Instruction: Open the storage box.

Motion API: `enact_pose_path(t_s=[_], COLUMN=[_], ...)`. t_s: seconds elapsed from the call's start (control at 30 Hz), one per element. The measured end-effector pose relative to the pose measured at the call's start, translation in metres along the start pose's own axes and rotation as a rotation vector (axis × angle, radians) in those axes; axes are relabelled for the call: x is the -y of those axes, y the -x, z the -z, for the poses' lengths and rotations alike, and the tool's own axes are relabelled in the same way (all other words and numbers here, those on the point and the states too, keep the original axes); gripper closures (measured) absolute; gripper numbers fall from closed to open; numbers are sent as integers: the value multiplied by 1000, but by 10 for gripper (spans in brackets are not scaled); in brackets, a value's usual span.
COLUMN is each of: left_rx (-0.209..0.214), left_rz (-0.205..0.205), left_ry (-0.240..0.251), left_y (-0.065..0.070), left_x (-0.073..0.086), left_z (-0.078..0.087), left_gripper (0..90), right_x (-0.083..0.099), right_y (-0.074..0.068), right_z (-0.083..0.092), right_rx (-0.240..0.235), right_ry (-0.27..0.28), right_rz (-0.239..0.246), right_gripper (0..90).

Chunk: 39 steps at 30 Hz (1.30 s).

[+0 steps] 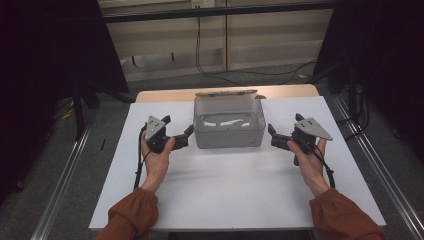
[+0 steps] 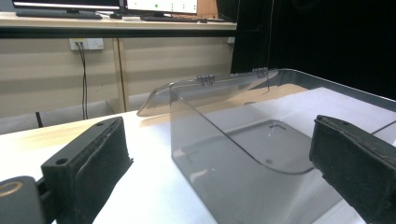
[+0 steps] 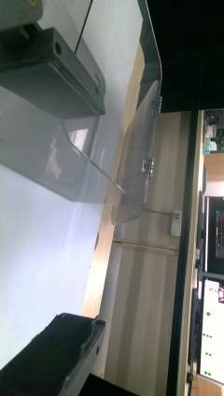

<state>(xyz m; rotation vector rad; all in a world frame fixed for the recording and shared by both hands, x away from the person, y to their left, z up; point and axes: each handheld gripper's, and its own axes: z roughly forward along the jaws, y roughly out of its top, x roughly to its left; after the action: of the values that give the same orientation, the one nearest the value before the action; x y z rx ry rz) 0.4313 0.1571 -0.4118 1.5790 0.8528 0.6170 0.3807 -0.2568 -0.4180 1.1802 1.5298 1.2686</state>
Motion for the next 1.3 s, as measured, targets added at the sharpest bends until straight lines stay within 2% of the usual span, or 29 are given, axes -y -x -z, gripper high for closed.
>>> enact_pose_path(t_s=[0.1, 0.2, 0.27, 0.33, 0.5, 0.6, 0.67, 0.73, 0.83, 0.97, 1.07, 1.3], left_rx=[5, -5, 4, -3, -5, -10, -18, -40, -46, -53, -77, -113], left_rz=[12, 8, 27, 11, 12, 12, 33, 20, 26, 6, 9, 17], left_ry=[8, 21, 27, 25, 34, 22, 22, 20, 27, 21, 19, 7], left_y=[0, 1, 1, 1, 4, 6, 6, 7, 8, 12, 14, 15], left_x=[3, 8, 10, 11, 15, 21, 25, 28, 29, 31, 31, 35], left_z=[6, 14, 19, 25, 37, 43, 47, 51, 57, 66, 72, 86], left_gripper=[42, 36, 34, 33, 28, 28, 28, 28, 27, 27, 28, 28], right_x=[3, 5, 6, 6, 14, 16, 16, 17, 19, 22, 23, 32], right_y=[2, 1, 2, 2, 1, 3, 3, 2, 1, 2, 3, 10], right_z=[8, 15, 20, 26, 41, 48, 52, 58, 66, 76, 81, 96], right_rx=[7, 8, 11, 18, 19, 23, 23, 23, 12, 15, 13, 42], right_ry=[6, 5, 12, 20, 29, 37, 47, 53, 52, 49, 51, 16], right_rz=[-6, 4, 5, 9, 23, 16, 18, 22, 19, 15, 13, 17], right_gripper=[0, 0, 0, 0, 0, 0, 0, 0, 0, 0, 0, 0])
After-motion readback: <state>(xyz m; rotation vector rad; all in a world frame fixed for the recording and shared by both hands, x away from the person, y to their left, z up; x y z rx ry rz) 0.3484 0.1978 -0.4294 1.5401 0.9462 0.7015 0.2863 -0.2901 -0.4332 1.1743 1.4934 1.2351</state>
